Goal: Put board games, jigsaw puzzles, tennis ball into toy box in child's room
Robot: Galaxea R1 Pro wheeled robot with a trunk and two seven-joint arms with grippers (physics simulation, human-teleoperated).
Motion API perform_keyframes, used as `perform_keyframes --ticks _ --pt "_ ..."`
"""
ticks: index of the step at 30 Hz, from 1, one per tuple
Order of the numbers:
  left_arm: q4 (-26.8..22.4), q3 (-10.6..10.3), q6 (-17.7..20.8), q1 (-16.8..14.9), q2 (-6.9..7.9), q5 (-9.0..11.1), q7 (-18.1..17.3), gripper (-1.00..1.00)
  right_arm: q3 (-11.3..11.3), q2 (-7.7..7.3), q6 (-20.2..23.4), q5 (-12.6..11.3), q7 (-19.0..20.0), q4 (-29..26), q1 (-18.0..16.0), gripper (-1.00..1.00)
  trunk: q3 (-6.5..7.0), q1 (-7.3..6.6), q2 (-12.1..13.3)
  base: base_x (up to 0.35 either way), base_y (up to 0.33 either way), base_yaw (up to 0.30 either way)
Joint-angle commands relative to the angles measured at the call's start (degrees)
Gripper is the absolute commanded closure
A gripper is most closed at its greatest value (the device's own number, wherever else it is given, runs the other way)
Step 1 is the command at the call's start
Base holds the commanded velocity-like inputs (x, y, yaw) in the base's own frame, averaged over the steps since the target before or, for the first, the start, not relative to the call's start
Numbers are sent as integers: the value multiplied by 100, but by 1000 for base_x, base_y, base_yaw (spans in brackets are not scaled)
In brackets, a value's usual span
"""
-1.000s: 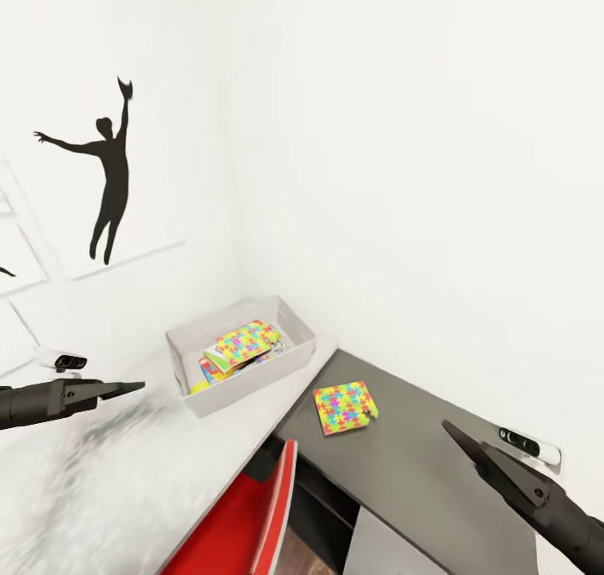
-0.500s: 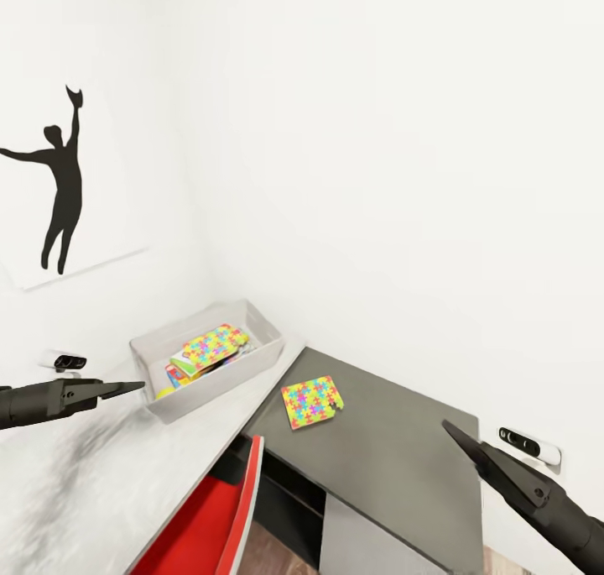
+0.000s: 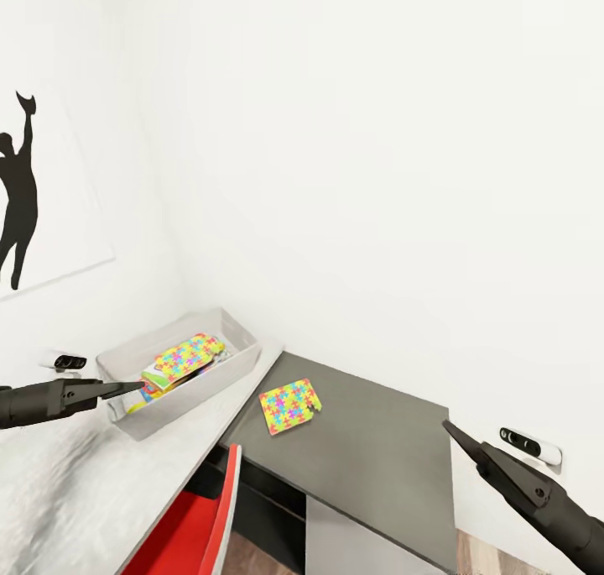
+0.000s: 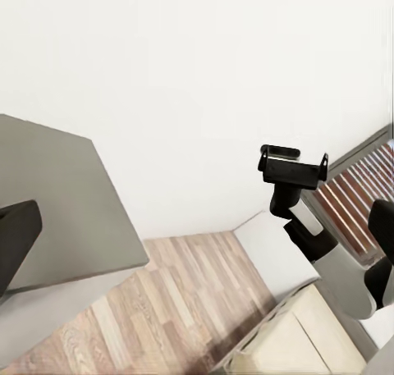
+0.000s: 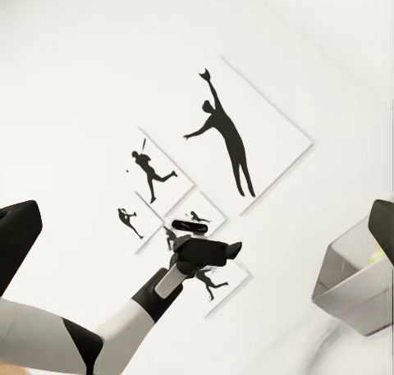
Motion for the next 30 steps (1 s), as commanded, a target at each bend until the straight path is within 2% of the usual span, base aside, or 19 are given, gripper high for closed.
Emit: perform_keyframes --ticks 1,17,30 --pt "-1 -3 61 -4 2 2 -19 -100 0 -3 49 -32 -4 -2 -1 -100 -4 4 -11 0 0 -208" --pt "-18 -7 61 -4 -3 -7 -19 -100 -19 -5 49 -32 5 19 -1 -100 117 4 -11 0 -4 -208" --pt "-26 -20 61 -4 -6 -47 -19 -100 -19 -5 49 -32 0 28 -1 -100 216 4 -11 56 -164 -208"
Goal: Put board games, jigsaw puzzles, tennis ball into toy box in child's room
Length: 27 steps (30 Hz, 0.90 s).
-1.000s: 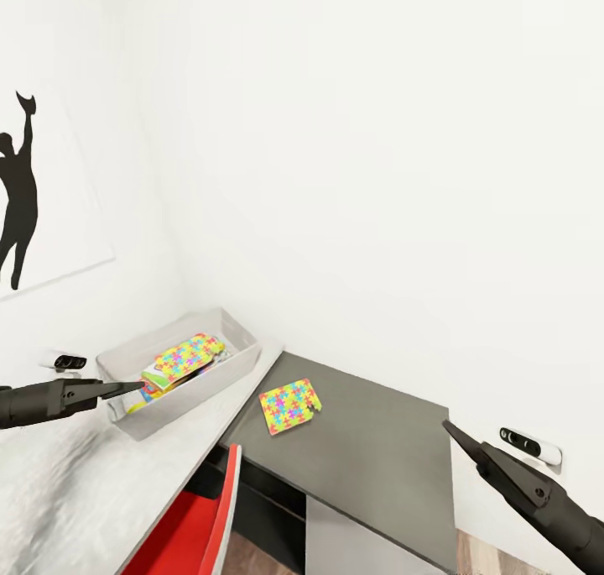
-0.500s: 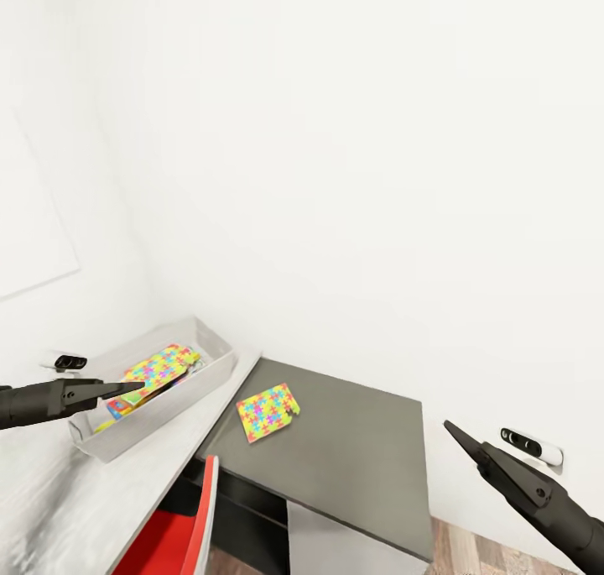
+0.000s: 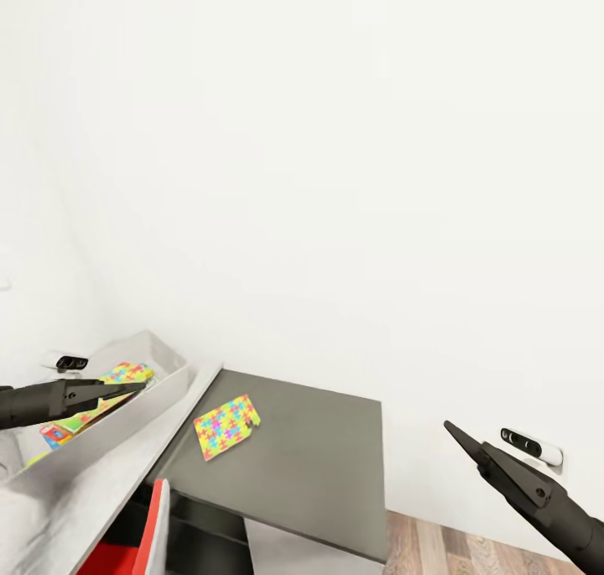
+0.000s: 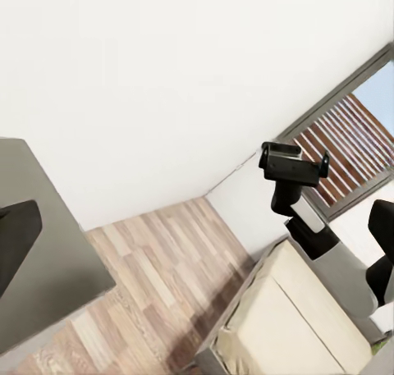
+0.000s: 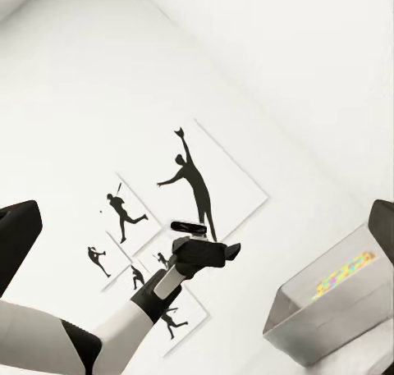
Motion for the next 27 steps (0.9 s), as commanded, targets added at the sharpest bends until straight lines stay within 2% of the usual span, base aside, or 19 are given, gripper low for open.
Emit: perform_keyframes --ticks 1,6,20,27 --pt "-2 -4 61 -5 2 -1 -19 -100 2 -2 49 -32 -5 -2 -1 -100 -4 6 -11 161 -136 -209" --pt "-2 -8 61 -5 -11 -3 -19 -100 2 3 46 -32 -10 -2 -1 -100 19 6 -11 224 -55 -146" --pt "-2 -13 54 -5 -20 -4 -19 -100 3 6 41 -32 -20 0 -1 -100 23 6 -11 261 -103 -10" --pt "-2 -13 55 -5 -32 -4 -19 -100 6 7 40 -32 -24 10 -1 -100 23 6 -11 116 -67 0"
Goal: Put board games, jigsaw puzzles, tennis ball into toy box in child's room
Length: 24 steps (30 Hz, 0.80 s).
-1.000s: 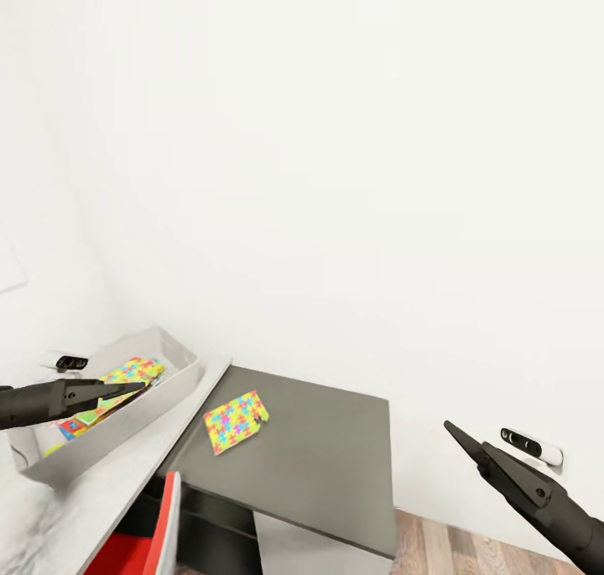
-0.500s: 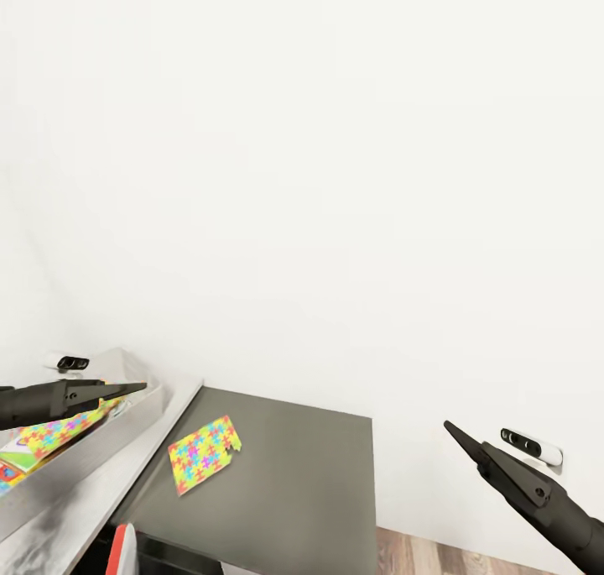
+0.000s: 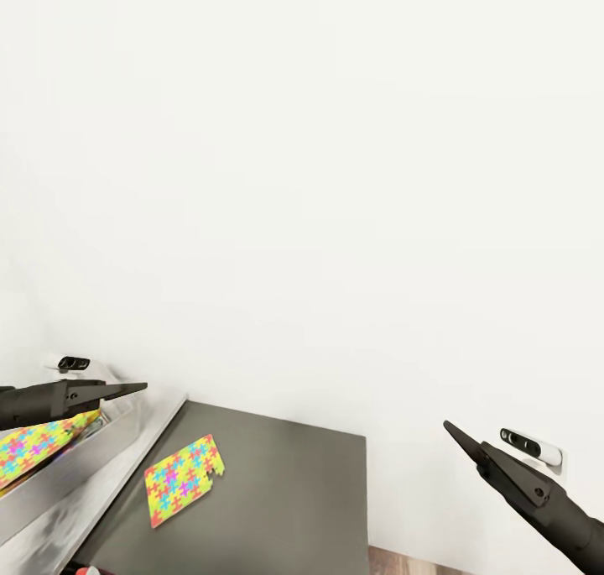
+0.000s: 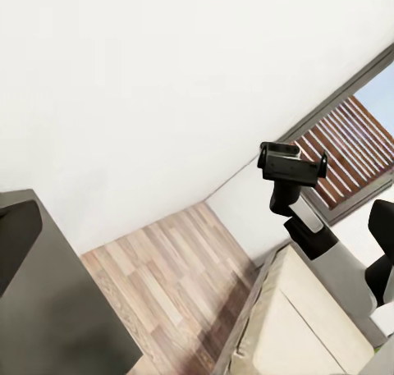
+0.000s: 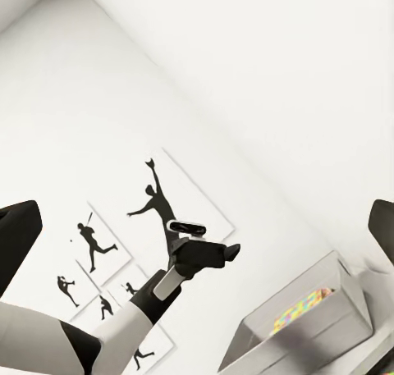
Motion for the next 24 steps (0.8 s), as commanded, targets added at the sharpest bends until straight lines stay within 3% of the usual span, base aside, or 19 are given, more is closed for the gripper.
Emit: perform_keyframes --ticks 1,11,20,24 --pt "-1 -3 62 -5 2 2 -19 -100 2 -2 49 -32 -6 -4 -1 -100 -12 4 -12 34 -18 0" --pt "-1 -3 60 -5 -7 2 -19 -100 5 -2 49 -32 -6 17 -1 -100 -6 4 -12 9 -4 -13" --pt "7 -29 66 -3 -22 -18 -19 -100 1 -2 49 -29 -11 22 -1 -100 48 4 -12 0 0 -144" --pt "68 -38 71 -2 -39 -215 -19 -100 -2 -2 46 -25 -26 26 -1 -100 55 4 -12 0 0 -50"
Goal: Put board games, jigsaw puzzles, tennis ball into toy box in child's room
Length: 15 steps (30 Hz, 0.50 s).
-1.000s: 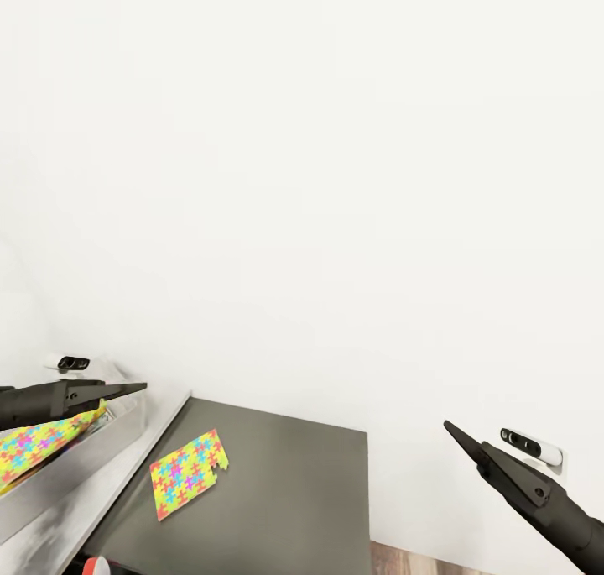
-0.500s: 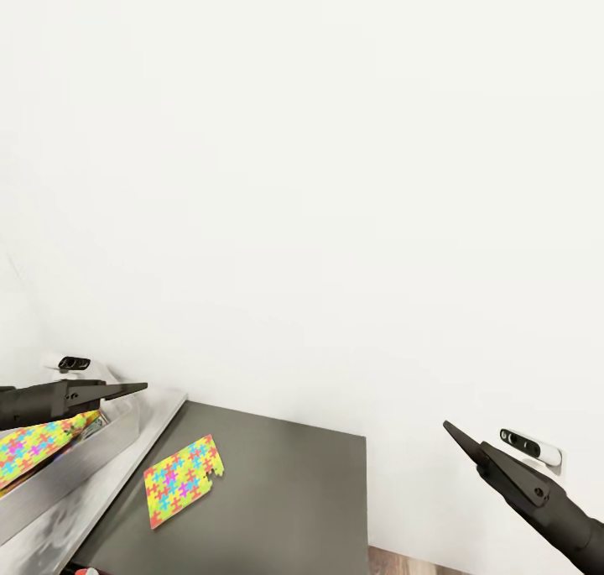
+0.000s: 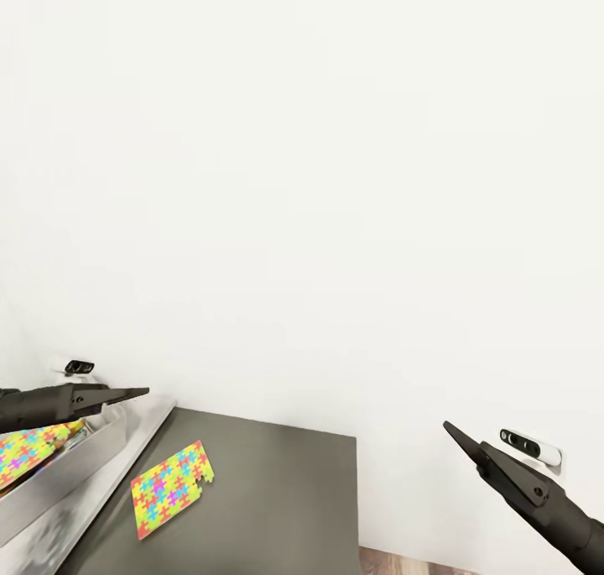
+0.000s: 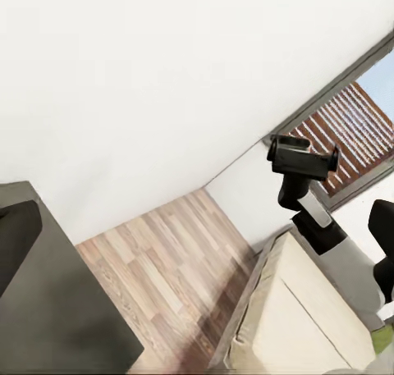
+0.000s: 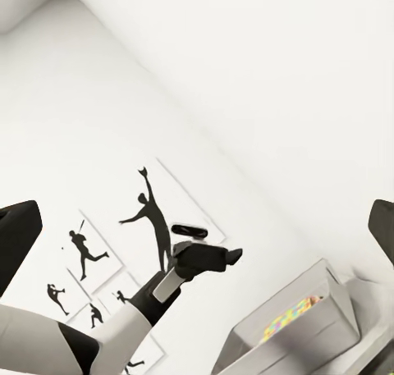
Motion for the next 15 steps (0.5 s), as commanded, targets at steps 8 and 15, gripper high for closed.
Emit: perform_keyframes --ticks 8,15 --pt "-64 22 138 -368 -461 -1066 1039 -100 8 6 -235 292 -93 112 0 -100 -7 4 -11 0 0 -8" --pt "-71 22 224 -709 -850 -1908 2098 -100 17 8 -308 376 -212 166 0 -100 -7 4 -11 0 0 0"
